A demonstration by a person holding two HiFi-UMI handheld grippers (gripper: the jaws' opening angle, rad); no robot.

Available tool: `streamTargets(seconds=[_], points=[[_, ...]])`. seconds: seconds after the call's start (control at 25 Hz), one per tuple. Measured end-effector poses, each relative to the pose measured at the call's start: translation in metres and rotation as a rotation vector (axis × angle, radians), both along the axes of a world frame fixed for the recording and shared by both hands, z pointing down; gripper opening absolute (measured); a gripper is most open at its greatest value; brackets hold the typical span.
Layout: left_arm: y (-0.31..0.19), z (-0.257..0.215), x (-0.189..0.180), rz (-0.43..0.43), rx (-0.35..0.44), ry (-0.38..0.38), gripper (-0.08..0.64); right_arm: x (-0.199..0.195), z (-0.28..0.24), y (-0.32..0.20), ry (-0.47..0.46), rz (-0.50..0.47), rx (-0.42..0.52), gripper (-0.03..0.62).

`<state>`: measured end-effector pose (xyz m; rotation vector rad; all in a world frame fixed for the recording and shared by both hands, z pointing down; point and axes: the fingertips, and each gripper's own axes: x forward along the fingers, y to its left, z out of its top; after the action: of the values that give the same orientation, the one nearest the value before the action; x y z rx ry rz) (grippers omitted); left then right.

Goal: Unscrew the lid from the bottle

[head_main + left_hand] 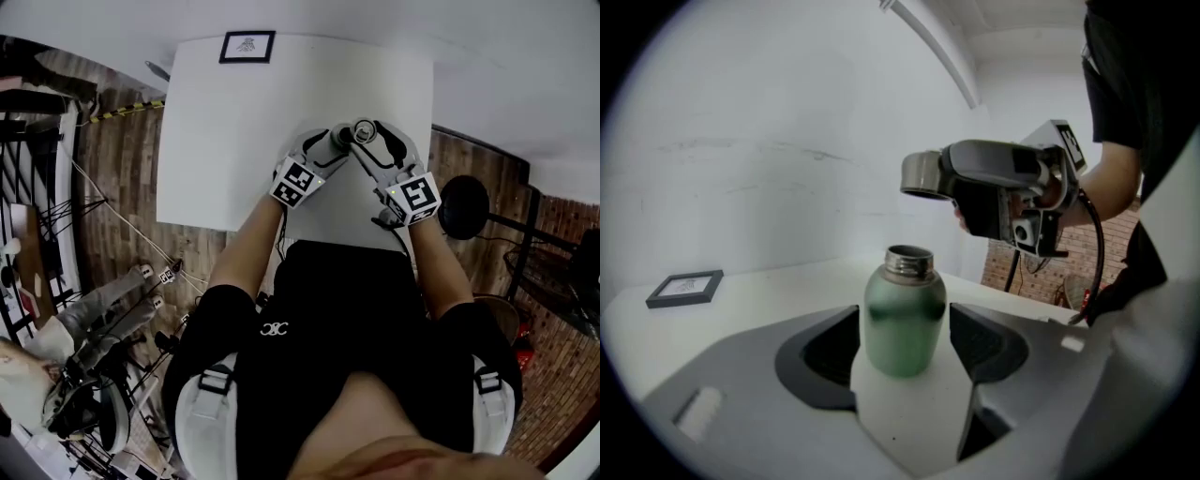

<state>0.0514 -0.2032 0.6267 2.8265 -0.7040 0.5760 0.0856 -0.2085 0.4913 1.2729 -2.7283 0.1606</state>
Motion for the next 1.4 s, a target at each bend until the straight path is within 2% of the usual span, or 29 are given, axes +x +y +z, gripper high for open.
streamTargets(seconds=[0.16, 0.24, 0.44, 0.64, 0.8, 0.92, 1.08, 1.4], points=[[0.001, -0.026, -0.017, -0.083, 0.035, 0.053, 0.339, 0.011, -0.012, 0.000, -0.003, 0.087, 0.028, 0.249], [0.004, -0.048, -0.028, -0.156, 0.062, 0.084, 0.301, 0.017, -0.019, 0.004, -0.012, 0.123, 0.045, 0.249], [-0.002, -0.093, -0.083, -0.411, 0.108, 0.108, 0.054, 0.024, -0.033, 0.006, -0.035, 0.237, 0.086, 0.249], [-0.011, -0.134, -0.136, -0.595, 0.162, 0.105, 0.054, 0.025, -0.050, 0.001, -0.050, 0.322, 0.113, 0.249], [-0.017, -0.164, -0.172, -0.706, 0.212, 0.087, 0.054, 0.033, -0.064, -0.004, -0.060, 0.415, 0.100, 0.249], [-0.016, -0.183, -0.191, -0.758, 0.244, 0.070, 0.054, 0.036, -0.075, -0.004, -0.090, 0.457, 0.094, 0.249], [-0.014, -0.200, -0.200, -0.790, 0.256, 0.078, 0.054, 0.032, -0.088, -0.002, -0.087, 0.452, 0.118, 0.249], [-0.018, -0.212, -0.187, -0.759, 0.288, 0.098, 0.054, 0.033, -0.089, -0.003, -0.096, 0.443, 0.126, 0.249]])
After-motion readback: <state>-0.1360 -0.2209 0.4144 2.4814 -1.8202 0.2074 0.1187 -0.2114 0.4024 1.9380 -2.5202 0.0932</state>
